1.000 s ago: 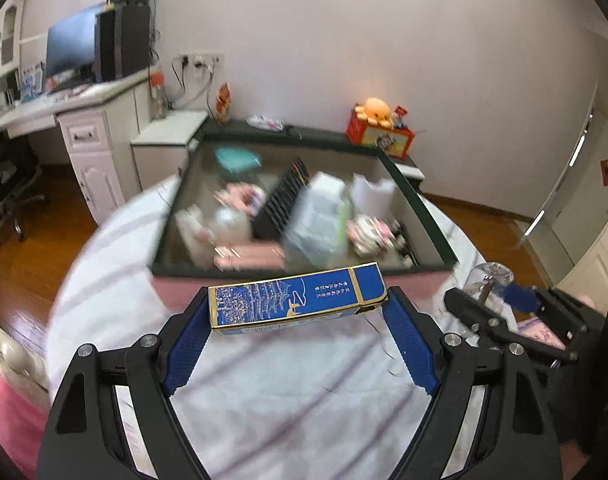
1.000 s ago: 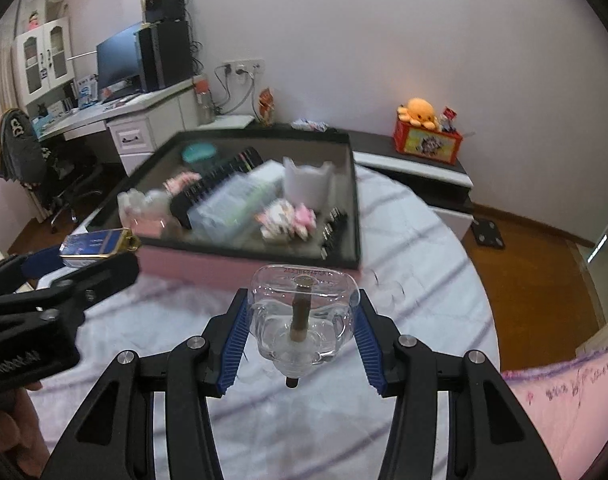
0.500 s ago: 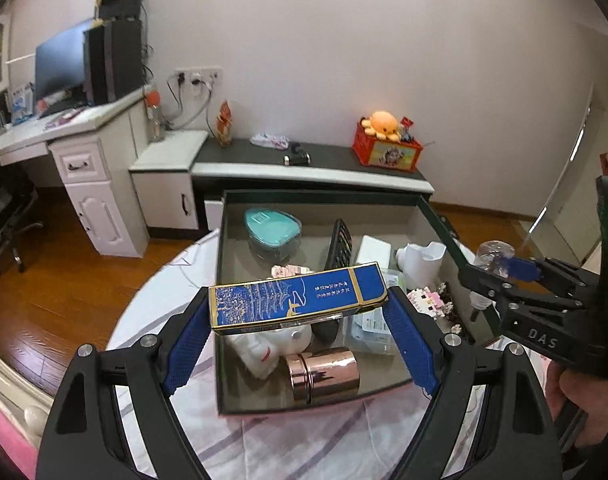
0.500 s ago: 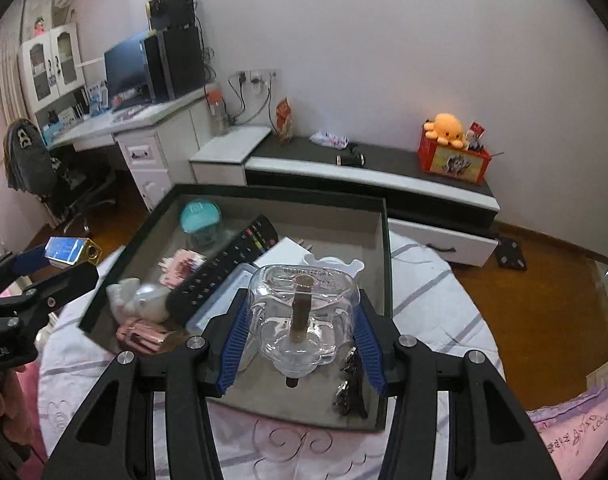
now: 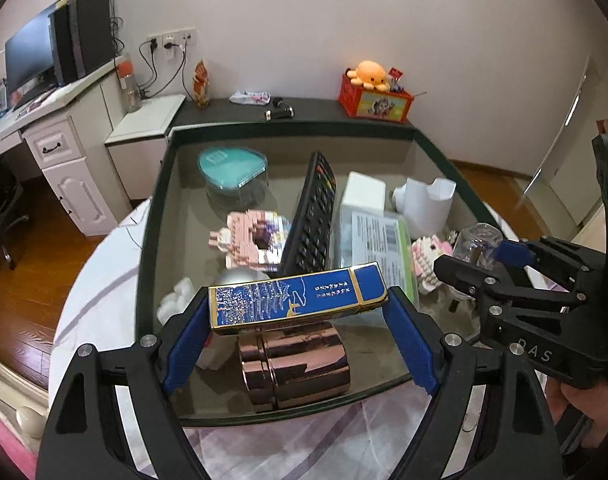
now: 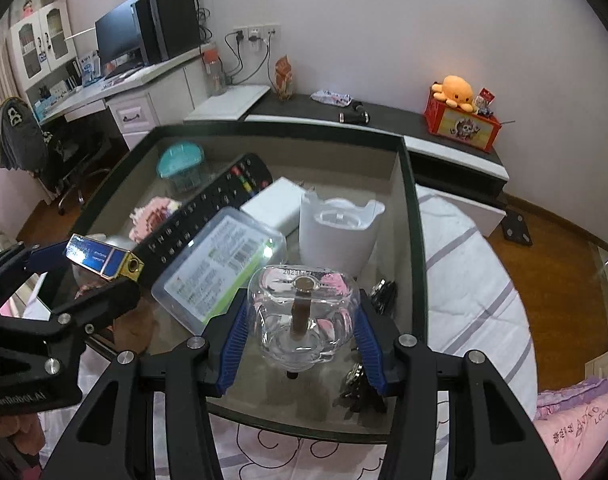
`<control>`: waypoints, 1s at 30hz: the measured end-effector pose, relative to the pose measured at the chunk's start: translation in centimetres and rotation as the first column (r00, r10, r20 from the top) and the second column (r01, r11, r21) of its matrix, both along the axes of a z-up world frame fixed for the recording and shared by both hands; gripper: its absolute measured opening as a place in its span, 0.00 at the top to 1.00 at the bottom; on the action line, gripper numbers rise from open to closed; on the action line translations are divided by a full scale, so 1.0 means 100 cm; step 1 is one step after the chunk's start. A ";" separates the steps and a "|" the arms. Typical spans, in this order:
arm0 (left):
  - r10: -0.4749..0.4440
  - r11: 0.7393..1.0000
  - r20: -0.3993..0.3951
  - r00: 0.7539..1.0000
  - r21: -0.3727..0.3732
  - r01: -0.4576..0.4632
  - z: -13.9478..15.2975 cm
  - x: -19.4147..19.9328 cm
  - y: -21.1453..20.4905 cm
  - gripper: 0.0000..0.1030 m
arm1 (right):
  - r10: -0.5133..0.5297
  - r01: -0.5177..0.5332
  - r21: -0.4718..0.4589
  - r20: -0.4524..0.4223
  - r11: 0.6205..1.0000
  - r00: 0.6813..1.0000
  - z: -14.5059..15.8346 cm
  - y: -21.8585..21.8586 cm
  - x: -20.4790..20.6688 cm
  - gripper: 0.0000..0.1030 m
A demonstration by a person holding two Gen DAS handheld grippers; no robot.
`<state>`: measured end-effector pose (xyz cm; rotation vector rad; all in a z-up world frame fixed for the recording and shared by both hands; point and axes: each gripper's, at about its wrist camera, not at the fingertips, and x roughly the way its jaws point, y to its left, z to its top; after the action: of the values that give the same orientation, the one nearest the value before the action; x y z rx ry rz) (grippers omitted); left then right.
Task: Organize rigid objects
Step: 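Carry the blue tin and skull bottle into the pink box and release them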
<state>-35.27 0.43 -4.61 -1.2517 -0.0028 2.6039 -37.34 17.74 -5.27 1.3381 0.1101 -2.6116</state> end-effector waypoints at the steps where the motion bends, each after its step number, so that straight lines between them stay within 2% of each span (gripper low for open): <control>1: -0.005 1.000 0.002 1.000 -0.007 0.005 -0.002 0.000 0.002 0.17 | 0.003 -0.003 0.002 0.010 1.000 1.000 -0.003 0.000 0.000 0.50; 4: -0.007 1.000 -0.002 1.000 -0.028 0.007 -0.003 0.002 0.005 0.16 | 0.002 -0.002 -0.003 0.008 1.000 1.000 -0.002 0.001 0.000 0.50; 6: -0.010 0.999 -0.001 1.000 -0.031 0.010 -0.002 0.003 0.007 0.10 | 0.013 -0.013 0.017 0.022 1.000 1.000 -0.004 0.000 -0.001 0.49; 7: -0.012 1.000 -0.006 1.000 -0.027 0.012 -0.001 0.004 0.007 0.04 | 0.014 -0.014 0.020 0.025 1.000 1.000 -0.005 0.000 -0.001 0.46; 8: -0.011 1.000 -0.013 1.000 -0.028 0.011 0.001 0.006 0.007 0.00 | 0.013 -0.013 0.018 0.025 1.000 1.000 -0.006 0.001 -0.001 0.37; 10: -0.009 0.999 -0.025 1.000 -0.031 0.008 0.004 0.009 0.008 0.00 | 0.019 -0.019 0.000 0.018 1.000 1.000 -0.006 0.001 0.000 0.25; 15: 0.007 1.000 -0.035 0.999 -0.010 -0.007 0.012 0.016 0.003 0.00 | 0.005 -0.005 -0.037 0.009 0.999 1.000 -0.002 0.004 0.004 0.17; 18: 0.027 1.000 -0.065 0.998 0.001 -0.027 0.022 0.025 -0.002 0.00 | 0.004 -0.002 -0.113 0.010 0.994 1.000 0.002 0.009 0.006 0.08; 19: 0.043 0.999 -0.083 0.996 0.001 -0.043 0.027 0.029 -0.004 0.00 | 0.007 -0.006 -0.141 0.005 0.990 1.000 0.005 0.010 0.007 0.00; 23: 0.078 0.997 -0.124 0.989 0.023 -0.076 0.043 0.045 -0.015 0.00 | -0.018 0.014 -0.145 -0.028 0.989 0.999 0.018 0.009 0.014 0.00; 30: 0.138 0.990 -0.174 0.975 0.008 -0.139 0.067 0.071 -0.025 0.00 | -0.057 0.046 -0.151 -0.072 0.987 0.996 0.044 0.005 0.035 0.00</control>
<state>-28.13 -2.09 2.10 -1.0558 -0.0550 2.8262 -33.81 18.28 -0.86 1.2071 -0.1086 -2.6543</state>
